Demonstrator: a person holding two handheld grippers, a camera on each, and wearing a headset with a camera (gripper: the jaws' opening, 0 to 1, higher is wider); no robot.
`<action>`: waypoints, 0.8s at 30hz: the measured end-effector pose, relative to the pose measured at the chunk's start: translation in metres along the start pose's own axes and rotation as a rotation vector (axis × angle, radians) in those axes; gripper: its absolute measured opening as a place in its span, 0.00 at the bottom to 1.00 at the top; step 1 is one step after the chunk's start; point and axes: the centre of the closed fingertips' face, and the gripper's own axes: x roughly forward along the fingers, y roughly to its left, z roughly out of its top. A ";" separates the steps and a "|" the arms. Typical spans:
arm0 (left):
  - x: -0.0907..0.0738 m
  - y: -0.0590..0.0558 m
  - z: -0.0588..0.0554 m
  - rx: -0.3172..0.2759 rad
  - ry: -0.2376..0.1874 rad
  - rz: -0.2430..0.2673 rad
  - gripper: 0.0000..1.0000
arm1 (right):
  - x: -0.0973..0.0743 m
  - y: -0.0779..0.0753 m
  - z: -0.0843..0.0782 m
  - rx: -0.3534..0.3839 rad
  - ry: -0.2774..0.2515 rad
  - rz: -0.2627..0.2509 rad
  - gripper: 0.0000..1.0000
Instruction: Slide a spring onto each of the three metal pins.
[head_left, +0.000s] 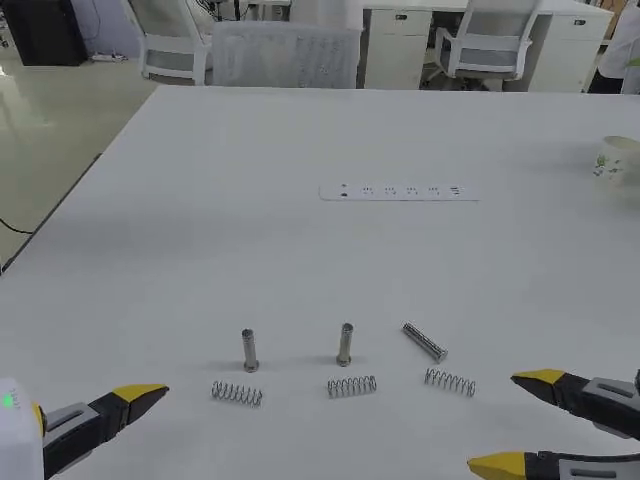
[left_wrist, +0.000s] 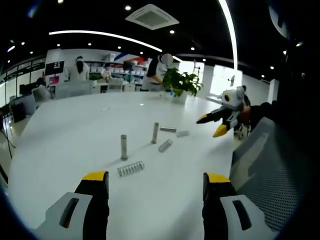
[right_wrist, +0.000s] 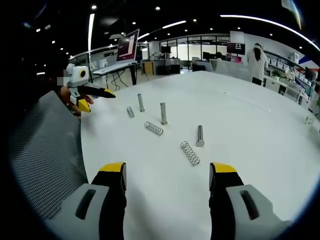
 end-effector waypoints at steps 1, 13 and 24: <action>0.000 0.000 0.000 0.000 -0.001 0.000 0.73 | 0.000 0.000 0.000 0.001 -0.001 0.000 0.66; 0.000 0.000 0.000 0.003 -0.002 0.002 0.73 | 0.000 0.000 -0.001 0.003 0.001 -0.001 0.66; -0.001 0.001 0.000 0.000 -0.004 0.004 0.73 | -0.001 -0.001 -0.002 0.006 0.007 -0.003 0.66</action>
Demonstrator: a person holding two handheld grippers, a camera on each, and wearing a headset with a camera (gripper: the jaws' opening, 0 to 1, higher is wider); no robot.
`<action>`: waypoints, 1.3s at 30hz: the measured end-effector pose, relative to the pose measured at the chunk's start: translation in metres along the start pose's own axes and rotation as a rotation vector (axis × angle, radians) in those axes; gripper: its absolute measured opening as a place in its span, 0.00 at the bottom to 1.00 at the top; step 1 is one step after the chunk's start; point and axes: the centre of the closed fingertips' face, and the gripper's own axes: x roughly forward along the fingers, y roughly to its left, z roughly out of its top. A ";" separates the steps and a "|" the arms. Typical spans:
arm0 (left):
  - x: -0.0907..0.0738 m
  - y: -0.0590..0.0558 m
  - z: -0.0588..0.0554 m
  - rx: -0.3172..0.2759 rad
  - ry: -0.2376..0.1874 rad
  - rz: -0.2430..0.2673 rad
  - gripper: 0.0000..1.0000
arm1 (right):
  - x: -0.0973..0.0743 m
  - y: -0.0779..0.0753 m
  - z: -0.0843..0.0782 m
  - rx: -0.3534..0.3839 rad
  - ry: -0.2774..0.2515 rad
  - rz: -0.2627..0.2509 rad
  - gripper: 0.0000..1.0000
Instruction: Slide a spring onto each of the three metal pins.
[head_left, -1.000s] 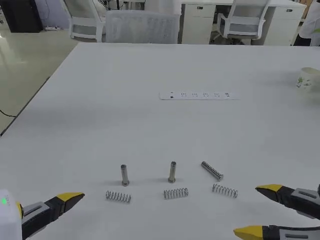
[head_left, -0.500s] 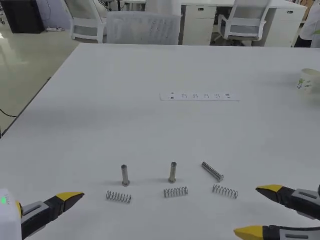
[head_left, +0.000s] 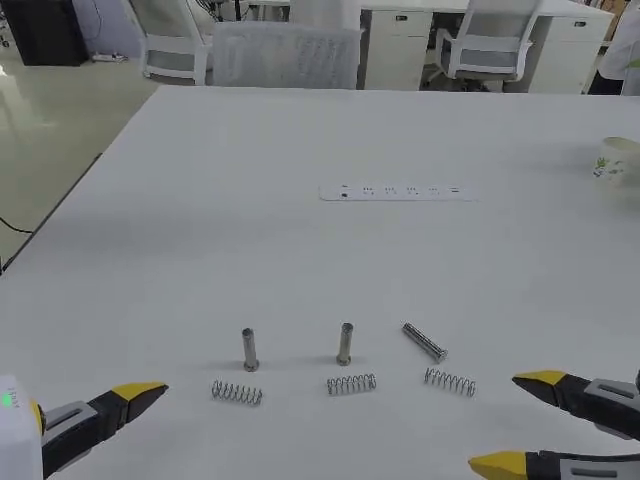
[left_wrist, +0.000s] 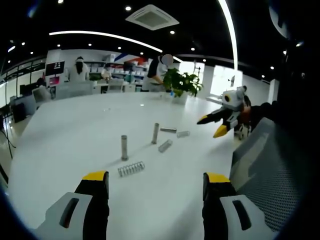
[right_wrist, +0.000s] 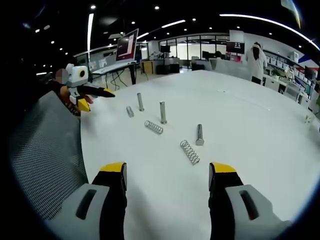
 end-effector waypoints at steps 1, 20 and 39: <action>0.000 0.000 0.000 0.000 0.000 -0.001 0.73 | 0.000 0.000 0.000 -0.001 0.000 0.000 0.66; 0.001 -0.002 -0.001 0.005 0.011 -0.001 0.73 | 0.000 -0.001 -0.003 0.012 0.000 0.000 0.64; 0.001 -0.001 -0.002 -0.002 0.016 0.001 0.73 | 0.005 -0.019 0.016 -0.018 0.004 -0.002 0.63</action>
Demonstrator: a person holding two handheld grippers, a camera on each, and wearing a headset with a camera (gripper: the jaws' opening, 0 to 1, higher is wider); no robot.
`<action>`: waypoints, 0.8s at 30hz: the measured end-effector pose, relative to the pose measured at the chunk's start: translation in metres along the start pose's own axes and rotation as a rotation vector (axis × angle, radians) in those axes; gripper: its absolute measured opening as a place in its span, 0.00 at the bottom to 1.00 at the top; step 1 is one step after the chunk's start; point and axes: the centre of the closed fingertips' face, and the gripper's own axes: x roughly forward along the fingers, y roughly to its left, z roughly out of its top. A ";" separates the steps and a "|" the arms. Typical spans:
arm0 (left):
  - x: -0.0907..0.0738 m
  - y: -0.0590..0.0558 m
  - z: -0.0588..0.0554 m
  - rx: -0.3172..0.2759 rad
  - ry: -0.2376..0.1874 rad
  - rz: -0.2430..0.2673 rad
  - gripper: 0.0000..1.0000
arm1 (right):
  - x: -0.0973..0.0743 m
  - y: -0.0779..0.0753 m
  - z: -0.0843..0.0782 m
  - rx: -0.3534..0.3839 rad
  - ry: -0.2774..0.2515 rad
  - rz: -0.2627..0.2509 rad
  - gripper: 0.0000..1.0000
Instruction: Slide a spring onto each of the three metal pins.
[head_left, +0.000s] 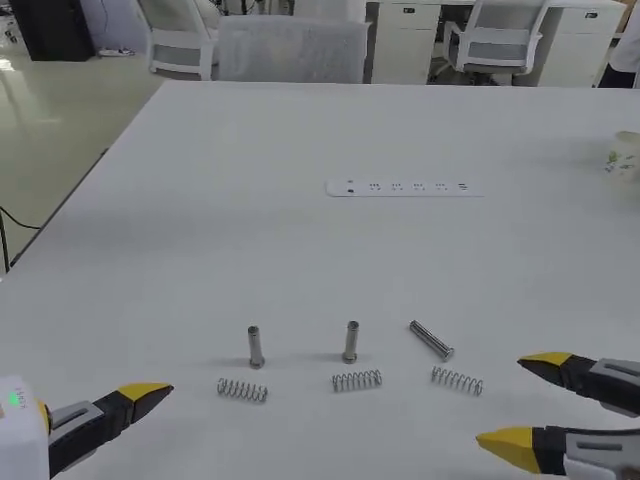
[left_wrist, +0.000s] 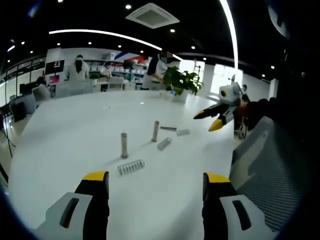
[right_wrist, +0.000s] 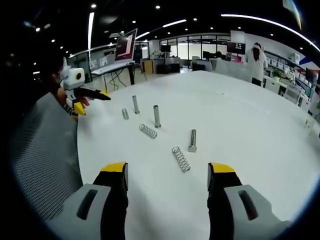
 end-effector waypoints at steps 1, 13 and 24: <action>0.000 0.000 0.000 -0.001 0.000 0.000 0.73 | 0.001 -0.002 0.003 -0.005 -0.002 -0.001 0.63; -0.001 0.002 0.000 0.000 -0.005 0.009 0.73 | 0.012 -0.020 0.027 -0.056 0.011 -0.006 0.62; -0.001 0.003 0.001 0.001 -0.007 0.014 0.72 | 0.029 -0.032 0.043 -0.089 0.042 0.007 0.60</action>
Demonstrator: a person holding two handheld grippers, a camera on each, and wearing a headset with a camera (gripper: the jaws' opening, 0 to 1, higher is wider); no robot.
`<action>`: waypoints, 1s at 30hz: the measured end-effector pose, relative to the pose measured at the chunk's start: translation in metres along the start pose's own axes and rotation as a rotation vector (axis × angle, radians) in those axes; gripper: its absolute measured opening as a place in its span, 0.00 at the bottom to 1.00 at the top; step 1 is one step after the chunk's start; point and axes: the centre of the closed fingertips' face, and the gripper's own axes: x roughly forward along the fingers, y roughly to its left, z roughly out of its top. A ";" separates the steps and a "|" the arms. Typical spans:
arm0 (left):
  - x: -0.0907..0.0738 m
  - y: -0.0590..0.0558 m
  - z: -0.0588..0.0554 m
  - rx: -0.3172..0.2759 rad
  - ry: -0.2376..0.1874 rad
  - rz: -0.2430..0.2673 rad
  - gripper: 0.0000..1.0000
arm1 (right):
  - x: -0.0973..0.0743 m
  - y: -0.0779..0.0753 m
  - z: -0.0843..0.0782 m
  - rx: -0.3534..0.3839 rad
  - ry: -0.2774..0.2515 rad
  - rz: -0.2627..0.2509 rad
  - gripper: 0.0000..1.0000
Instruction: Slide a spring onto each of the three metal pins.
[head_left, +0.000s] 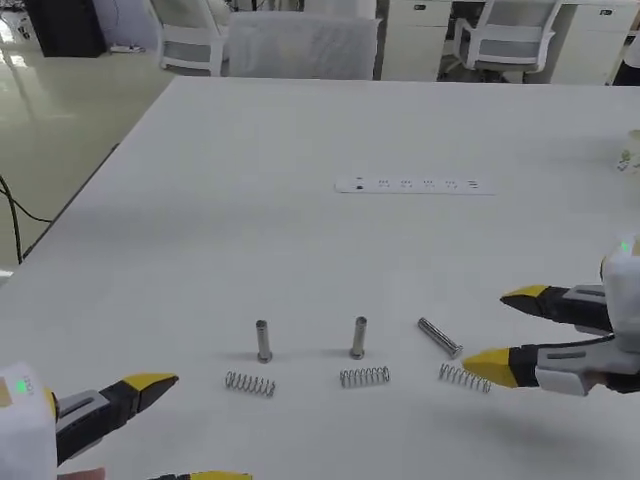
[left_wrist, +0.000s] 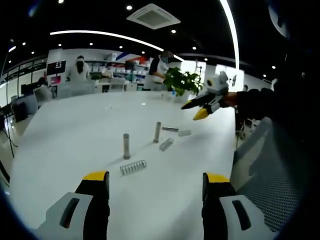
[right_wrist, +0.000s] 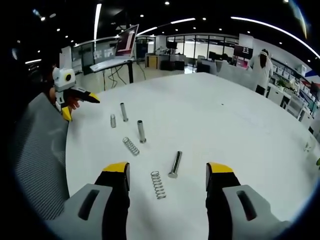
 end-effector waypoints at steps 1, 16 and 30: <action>0.000 0.000 0.000 -0.001 0.000 0.000 0.72 | 0.002 -0.001 0.001 -0.001 0.004 0.002 0.60; -0.001 0.001 0.000 -0.001 -0.003 0.003 0.72 | 0.023 -0.012 0.006 0.003 0.061 0.007 0.56; -0.003 0.001 -0.002 -0.006 -0.008 0.012 0.71 | 0.061 -0.019 -0.011 0.025 0.229 -0.017 0.35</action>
